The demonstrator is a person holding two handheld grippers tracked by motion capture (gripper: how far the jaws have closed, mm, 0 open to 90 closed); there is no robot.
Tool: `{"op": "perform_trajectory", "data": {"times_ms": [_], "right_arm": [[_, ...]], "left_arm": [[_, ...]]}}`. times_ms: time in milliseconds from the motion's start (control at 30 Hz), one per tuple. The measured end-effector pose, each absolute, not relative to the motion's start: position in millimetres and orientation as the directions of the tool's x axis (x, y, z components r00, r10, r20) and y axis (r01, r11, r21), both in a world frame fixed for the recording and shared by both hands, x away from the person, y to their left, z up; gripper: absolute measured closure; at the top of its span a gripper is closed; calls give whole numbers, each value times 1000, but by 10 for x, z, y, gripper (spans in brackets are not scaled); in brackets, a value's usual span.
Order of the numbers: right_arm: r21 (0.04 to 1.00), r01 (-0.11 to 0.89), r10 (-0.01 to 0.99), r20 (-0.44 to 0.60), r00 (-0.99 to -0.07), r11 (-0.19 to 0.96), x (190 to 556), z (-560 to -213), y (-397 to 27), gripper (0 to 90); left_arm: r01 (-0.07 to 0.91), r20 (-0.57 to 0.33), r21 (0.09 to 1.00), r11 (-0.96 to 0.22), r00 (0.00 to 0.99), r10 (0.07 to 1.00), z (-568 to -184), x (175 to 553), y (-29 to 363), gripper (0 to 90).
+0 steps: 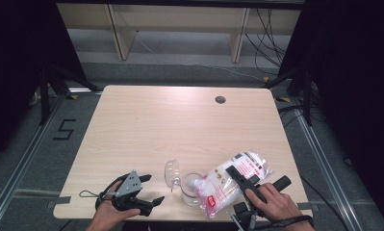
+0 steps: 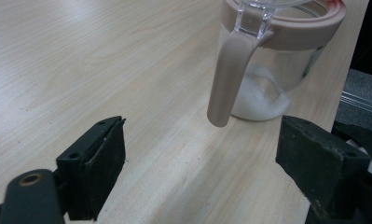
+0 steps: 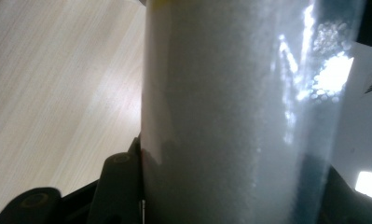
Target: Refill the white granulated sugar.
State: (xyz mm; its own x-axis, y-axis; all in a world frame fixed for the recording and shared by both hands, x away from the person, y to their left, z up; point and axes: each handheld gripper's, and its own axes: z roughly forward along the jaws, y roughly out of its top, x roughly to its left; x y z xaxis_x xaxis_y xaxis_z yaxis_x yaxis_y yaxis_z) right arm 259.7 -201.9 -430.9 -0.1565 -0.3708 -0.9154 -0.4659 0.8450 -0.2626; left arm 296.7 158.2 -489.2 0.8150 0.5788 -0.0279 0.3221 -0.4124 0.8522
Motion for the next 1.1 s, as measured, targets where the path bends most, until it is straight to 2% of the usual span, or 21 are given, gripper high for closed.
{"op": "perform_trajectory", "data": {"times_ms": [1100], "right_arm": [[-285, -461, -391, -908, -150, 840, 2583, -4282, -2007, 553]], "left_arm": [[325, -32, 852, -410, 814, 580, -4895, 2962, 1577, 154]]}}
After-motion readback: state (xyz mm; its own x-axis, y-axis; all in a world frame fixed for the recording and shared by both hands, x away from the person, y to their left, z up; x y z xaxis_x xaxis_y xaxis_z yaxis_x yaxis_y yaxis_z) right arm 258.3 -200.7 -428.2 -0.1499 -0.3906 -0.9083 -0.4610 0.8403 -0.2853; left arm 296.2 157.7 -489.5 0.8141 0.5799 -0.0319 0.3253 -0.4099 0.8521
